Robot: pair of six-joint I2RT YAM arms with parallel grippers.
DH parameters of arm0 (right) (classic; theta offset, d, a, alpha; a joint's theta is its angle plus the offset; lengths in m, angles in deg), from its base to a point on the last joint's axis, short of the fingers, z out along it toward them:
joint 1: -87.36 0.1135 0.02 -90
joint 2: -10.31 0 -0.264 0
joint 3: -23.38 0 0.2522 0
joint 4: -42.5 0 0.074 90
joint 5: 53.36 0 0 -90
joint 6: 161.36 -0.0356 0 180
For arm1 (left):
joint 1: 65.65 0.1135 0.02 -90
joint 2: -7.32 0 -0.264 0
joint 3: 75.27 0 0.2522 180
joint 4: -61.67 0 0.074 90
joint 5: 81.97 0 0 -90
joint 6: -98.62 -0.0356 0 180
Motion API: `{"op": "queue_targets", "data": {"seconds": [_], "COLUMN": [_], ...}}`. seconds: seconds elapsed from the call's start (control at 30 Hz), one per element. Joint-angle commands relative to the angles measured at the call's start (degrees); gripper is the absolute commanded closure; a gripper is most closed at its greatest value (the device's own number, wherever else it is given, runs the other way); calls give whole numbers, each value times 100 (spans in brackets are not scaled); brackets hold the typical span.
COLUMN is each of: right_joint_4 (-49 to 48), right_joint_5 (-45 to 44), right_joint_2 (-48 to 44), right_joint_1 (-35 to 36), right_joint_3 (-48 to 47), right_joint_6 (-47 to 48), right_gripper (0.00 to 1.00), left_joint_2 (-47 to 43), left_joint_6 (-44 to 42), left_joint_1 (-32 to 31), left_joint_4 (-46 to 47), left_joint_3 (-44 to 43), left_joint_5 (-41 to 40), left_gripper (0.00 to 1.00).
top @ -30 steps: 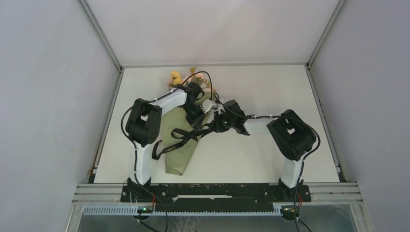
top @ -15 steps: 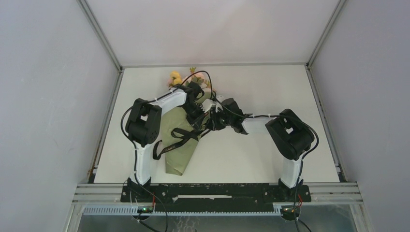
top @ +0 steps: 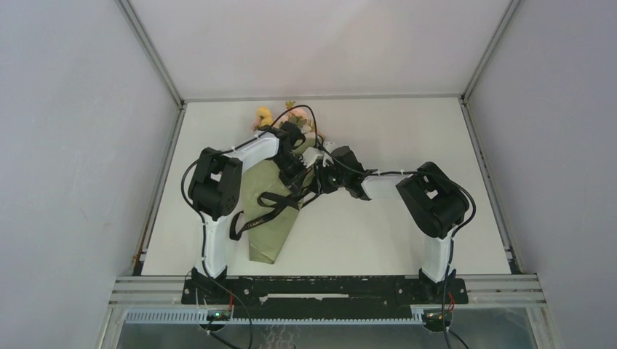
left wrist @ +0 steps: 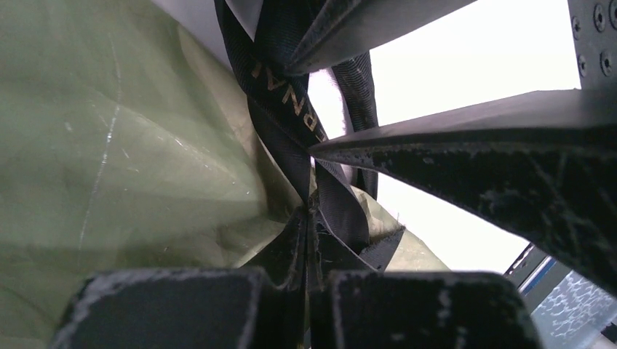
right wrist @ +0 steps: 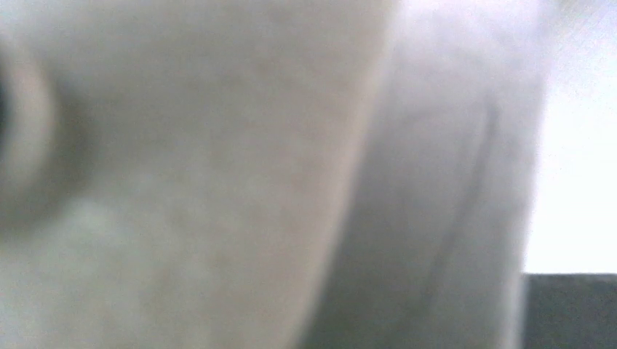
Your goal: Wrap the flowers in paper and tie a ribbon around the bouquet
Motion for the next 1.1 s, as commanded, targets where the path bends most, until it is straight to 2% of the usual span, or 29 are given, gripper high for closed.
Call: {"op": "queue_targets", "data": {"seconds": [0.0, 0.2, 0.37, 0.6, 0.83, 1.07], "right_joint_4": [-256, -307, -800, -902, -650, -1393], "right_joint_5": [-268, -117, 276, 81, -358, 51], "right_joint_2": [37, -3, 7, 112, -132, -168], "right_joint_1": [-62, -188, -404, -398, -418, -464], "right_joint_3": [-233, -223, -52, -51, 225, 378], "right_joint_6": [156, 94, -870, -2145, -2831, -3178], "right_gripper": [57, 55, 57, 73, 100, 100], "left_joint_2": [20, 24, -61, -289, -429, -491], "left_joint_6": [-158, -149, -128, 14, 622, 512], "left_joint_1": [-86, -59, -58, -61, -15, -16], "left_joint_4": [-183, -194, -98, 219, 798, 707], "left_joint_3": [-347, -359, -271, -39, 274, 366], "left_joint_5": [246, 243, 223, 134, 214, 234], "left_gripper": [100, 100, 100, 100, 100, 100]}}
